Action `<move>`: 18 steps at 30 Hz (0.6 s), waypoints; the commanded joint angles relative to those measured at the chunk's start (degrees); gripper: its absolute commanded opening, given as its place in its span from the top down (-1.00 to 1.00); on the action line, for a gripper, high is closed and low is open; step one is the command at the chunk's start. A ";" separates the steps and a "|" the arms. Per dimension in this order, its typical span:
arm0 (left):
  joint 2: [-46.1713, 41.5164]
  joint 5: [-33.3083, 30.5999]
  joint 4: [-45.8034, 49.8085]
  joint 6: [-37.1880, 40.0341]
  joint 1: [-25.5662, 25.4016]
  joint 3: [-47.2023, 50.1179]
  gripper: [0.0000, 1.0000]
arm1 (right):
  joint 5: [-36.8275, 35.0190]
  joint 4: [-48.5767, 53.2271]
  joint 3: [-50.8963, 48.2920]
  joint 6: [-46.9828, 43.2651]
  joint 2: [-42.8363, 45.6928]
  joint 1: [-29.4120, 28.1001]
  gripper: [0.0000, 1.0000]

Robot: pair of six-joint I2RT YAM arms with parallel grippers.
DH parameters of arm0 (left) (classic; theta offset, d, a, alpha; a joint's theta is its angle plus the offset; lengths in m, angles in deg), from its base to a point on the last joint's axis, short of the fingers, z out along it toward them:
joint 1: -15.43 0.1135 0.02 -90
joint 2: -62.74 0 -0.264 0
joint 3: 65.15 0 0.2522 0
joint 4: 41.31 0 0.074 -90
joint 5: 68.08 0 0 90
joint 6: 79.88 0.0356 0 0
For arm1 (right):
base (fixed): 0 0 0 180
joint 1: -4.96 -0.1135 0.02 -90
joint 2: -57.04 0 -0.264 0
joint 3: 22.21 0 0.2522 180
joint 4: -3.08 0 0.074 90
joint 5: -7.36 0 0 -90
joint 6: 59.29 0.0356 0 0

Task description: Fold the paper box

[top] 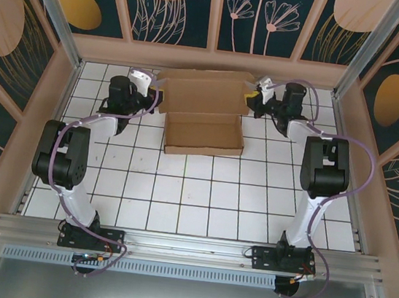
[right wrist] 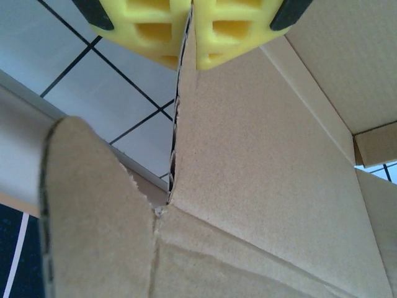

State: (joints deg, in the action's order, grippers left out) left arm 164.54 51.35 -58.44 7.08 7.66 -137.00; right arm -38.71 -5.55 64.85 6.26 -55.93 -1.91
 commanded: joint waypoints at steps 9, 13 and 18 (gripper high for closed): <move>-1.86 -1.20 -3.20 -2.13 0.13 0.58 0.84 | -36.26 -4.95 -7.03 15.80 8.50 -12.23 1.00; -2.82 -2.27 -3.73 -3.05 0.13 1.00 0.84 | -50.41 -9.20 -8.99 24.64 8.56 -15.75 1.00; -3.27 -4.42 -3.93 -4.20 -0.13 1.23 0.85 | -70.53 -4.77 -3.04 37.59 5.54 -21.61 1.00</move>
State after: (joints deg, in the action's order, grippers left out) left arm 163.36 47.89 -59.07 4.23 8.08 -136.38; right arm -93.03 -10.71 57.71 33.06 -49.39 -20.60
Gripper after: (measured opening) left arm 0.077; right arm 0.054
